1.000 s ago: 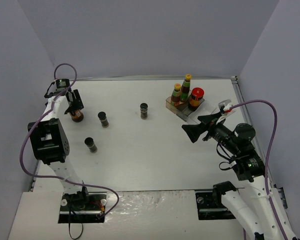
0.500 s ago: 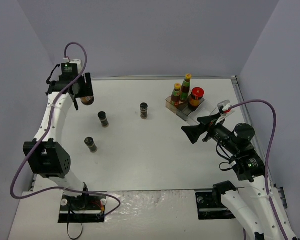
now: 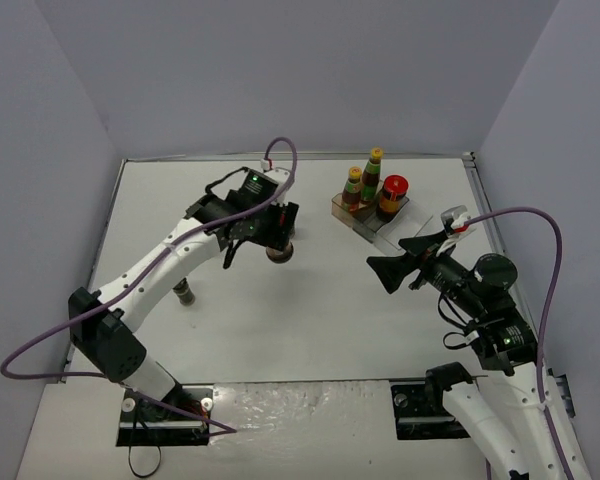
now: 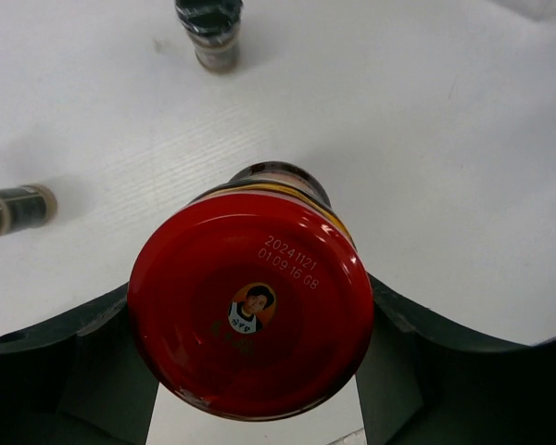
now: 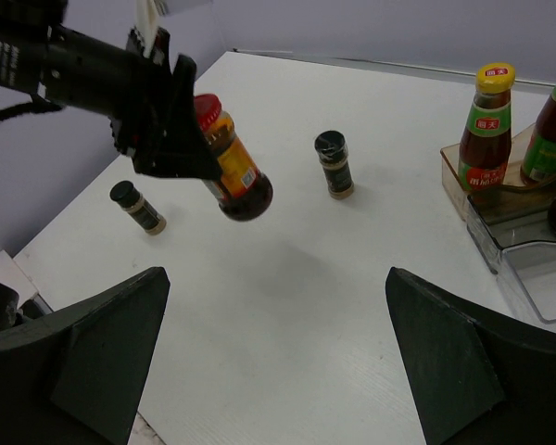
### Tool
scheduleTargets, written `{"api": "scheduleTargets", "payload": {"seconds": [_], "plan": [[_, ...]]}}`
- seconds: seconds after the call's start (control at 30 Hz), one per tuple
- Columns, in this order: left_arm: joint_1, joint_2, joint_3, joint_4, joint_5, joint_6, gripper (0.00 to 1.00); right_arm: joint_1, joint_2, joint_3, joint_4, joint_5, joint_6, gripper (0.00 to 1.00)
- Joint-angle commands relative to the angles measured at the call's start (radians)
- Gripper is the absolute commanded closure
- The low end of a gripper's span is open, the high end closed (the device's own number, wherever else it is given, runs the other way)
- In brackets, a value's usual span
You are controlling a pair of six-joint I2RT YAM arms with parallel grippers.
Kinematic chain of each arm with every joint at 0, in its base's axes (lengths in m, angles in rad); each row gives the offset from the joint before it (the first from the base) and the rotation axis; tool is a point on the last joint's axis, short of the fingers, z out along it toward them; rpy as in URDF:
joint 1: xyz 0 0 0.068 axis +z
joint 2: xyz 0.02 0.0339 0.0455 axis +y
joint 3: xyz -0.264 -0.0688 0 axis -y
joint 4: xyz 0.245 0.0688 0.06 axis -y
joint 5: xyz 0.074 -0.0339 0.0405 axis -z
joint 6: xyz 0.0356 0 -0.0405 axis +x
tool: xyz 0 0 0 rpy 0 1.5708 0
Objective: Organize the condiment bottles
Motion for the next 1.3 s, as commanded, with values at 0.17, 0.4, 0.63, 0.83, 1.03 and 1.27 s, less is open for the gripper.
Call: {"api": "scheduleTargets", "payload": {"seconds": [0.17,0.4,0.63,0.83,1.03,1.27], "plan": [[-0.148,0.06,-0.123,0.319,-0.078,-0.078,1.0,0.006,-0.017,-0.011,-0.007,0.022,-0.04,0.0],[-0.162,0.089,-0.238,0.466,-0.082,-0.081,0.99,0.006,-0.004,-0.068,-0.01,0.015,-0.044,0.0],[-0.198,0.129,-0.274,0.476,-0.119,-0.077,0.78,0.005,0.004,-0.079,-0.009,0.01,-0.05,0.0],[-0.206,0.084,-0.283,0.451,-0.142,-0.07,0.34,0.006,0.003,-0.076,-0.007,0.006,-0.062,0.0],[-0.205,-0.01,-0.23,0.38,-0.164,-0.054,0.03,0.005,0.035,-0.05,-0.006,-0.003,-0.07,0.0],[-0.19,-0.223,-0.179,0.231,-0.301,-0.04,0.03,0.007,0.118,-0.021,-0.006,0.002,-0.068,0.0]]}}
